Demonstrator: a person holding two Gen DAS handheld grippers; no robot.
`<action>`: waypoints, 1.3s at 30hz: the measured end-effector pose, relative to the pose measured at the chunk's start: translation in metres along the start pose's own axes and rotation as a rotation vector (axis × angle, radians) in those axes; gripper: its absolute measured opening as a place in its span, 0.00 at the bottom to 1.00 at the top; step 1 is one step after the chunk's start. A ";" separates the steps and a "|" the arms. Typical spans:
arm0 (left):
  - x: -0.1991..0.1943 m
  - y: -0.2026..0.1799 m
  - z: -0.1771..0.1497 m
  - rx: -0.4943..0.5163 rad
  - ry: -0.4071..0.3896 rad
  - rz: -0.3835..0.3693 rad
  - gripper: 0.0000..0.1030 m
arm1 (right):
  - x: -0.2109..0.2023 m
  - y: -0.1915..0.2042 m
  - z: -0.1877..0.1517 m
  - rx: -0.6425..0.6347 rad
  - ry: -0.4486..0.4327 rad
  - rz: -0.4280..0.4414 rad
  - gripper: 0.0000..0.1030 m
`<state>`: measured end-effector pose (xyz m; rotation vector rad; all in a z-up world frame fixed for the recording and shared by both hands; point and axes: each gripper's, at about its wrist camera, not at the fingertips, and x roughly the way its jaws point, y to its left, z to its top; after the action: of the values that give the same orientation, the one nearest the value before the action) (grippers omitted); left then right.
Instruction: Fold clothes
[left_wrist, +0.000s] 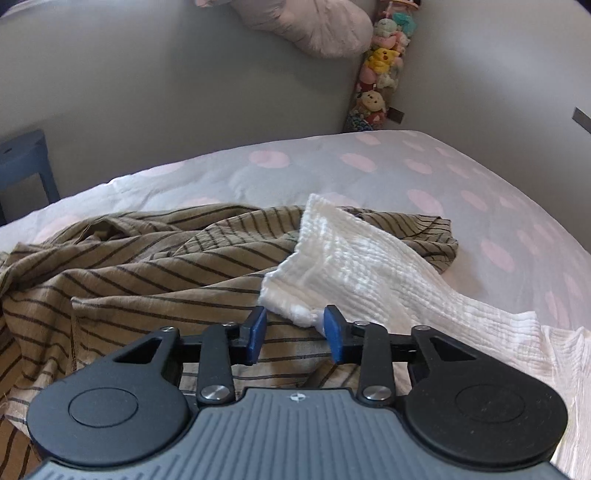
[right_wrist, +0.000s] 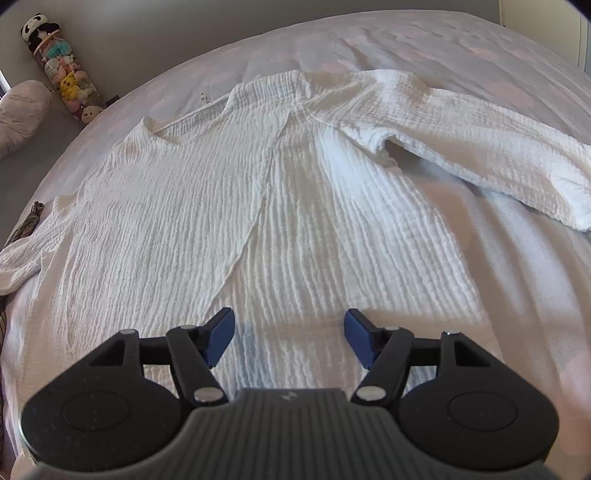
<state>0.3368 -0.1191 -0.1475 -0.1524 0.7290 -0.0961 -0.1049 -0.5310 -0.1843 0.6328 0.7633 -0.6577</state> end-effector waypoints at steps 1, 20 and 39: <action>-0.002 -0.008 -0.001 0.037 -0.008 -0.007 0.30 | 0.000 0.000 0.000 -0.003 0.001 -0.002 0.67; -0.019 -0.043 -0.006 0.184 -0.115 -0.127 0.00 | -0.006 0.026 0.020 -0.068 0.007 -0.030 0.67; 0.014 -0.004 -0.005 -0.022 -0.046 0.088 0.47 | 0.008 0.114 0.028 -0.189 0.096 0.103 0.67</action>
<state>0.3443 -0.1260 -0.1597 -0.1426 0.6900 -0.0009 -0.0060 -0.4816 -0.1443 0.5294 0.8648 -0.4577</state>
